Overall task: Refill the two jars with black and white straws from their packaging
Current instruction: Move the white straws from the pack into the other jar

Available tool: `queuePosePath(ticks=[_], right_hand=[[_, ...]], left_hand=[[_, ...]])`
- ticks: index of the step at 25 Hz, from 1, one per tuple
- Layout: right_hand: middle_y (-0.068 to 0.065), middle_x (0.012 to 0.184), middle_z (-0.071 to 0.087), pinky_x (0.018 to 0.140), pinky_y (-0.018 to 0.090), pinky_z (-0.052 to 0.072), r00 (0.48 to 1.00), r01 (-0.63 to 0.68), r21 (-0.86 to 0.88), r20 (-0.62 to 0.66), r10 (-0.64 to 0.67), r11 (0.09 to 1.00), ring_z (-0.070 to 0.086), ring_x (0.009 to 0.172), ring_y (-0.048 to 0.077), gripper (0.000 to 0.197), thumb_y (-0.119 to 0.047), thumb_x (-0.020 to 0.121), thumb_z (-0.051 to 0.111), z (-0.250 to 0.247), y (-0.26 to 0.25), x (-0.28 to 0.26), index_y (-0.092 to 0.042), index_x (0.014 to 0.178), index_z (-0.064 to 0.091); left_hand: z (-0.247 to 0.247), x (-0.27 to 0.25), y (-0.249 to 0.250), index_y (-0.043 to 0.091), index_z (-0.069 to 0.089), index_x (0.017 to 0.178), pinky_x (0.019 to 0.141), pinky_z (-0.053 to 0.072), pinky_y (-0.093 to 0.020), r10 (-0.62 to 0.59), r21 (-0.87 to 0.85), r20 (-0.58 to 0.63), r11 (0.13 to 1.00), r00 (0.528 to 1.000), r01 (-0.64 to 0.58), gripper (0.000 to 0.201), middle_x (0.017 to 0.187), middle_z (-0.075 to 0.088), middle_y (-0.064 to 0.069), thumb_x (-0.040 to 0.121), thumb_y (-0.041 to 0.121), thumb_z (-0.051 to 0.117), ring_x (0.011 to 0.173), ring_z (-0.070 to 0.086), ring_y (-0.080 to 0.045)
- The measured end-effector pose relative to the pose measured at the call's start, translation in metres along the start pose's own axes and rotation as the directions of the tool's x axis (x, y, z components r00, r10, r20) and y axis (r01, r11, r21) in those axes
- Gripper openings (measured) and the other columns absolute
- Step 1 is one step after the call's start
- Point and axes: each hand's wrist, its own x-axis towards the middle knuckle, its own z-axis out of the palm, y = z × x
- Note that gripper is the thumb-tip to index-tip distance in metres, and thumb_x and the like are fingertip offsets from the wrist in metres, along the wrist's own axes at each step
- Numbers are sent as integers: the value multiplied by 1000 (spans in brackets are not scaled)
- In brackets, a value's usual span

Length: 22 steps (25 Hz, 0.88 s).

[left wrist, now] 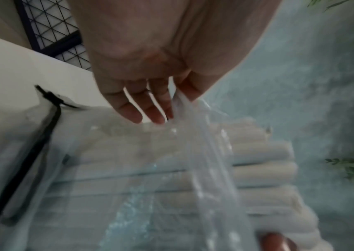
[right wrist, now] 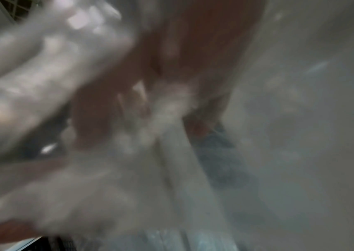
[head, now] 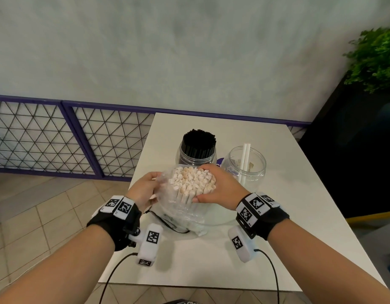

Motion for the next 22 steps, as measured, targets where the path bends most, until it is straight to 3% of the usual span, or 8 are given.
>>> queuePosePath(ticks=[3,7,11,14,16,19,20,22], right_hand=[[-7,125,53,100,35,45,1000,-2,16,-12,3,1000,51,116,10,87,-37,58,89,1,4,-1,-25,131,45],[-7,128,51,102,33,43,1000,14,-14,-6,-14,1000,49,118,10,90,-36,58,89,0,6,-4,-23,134,44],[-8,124,49,99,24,39,999,40,-17,-2,-40,999,47,115,7,84,-30,61,89,0,-1,-6,-26,131,44],[-6,125,50,101,29,40,999,50,-46,9,-50,998,47,116,10,84,-33,60,89,0,-2,-7,-28,130,44],[-5,127,50,102,31,40,998,58,-65,18,-57,996,47,117,11,84,-34,60,88,-1,-3,-7,-28,131,43],[-4,128,50,103,33,40,999,43,-70,10,-43,997,47,117,11,86,-34,61,88,-1,0,-5,-26,133,43],[-5,128,50,104,35,41,999,36,-63,8,-35,997,48,117,11,86,-35,60,88,-2,1,-4,-26,133,43],[-6,127,48,103,39,42,999,32,-67,11,-32,997,48,117,12,87,-37,59,88,-1,3,-2,-27,133,43]], left_hand=[[9,-2,7,21,61,98,72,48,-31,49,-31,38,998,998,-47,9,97,70,4,95,20,52,76,58,-13],[16,3,10,13,68,97,102,43,-45,113,30,62,993,992,-115,23,110,70,-10,96,30,52,109,62,-31],[15,18,1,9,61,98,84,51,-38,18,-98,21,995,1000,-16,17,94,72,-12,97,20,49,91,65,-30],[4,29,-21,12,62,91,81,46,-32,-131,166,-56,976,990,139,15,103,63,-13,93,22,51,90,57,-24],[1,31,-24,12,62,98,84,43,-34,-116,295,-103,945,988,141,16,110,60,-17,94,21,50,91,55,-24],[0,17,2,12,53,125,95,38,-33,189,408,-80,902,979,-141,34,127,55,-10,91,13,55,120,51,-26],[0,9,13,15,51,127,96,35,-30,315,358,-52,891,948,-277,38,129,52,-4,89,14,57,126,47,-23],[2,-13,28,25,44,133,101,31,-27,530,375,114,760,840,-530,56,135,46,9,81,39,62,129,40,-9]])
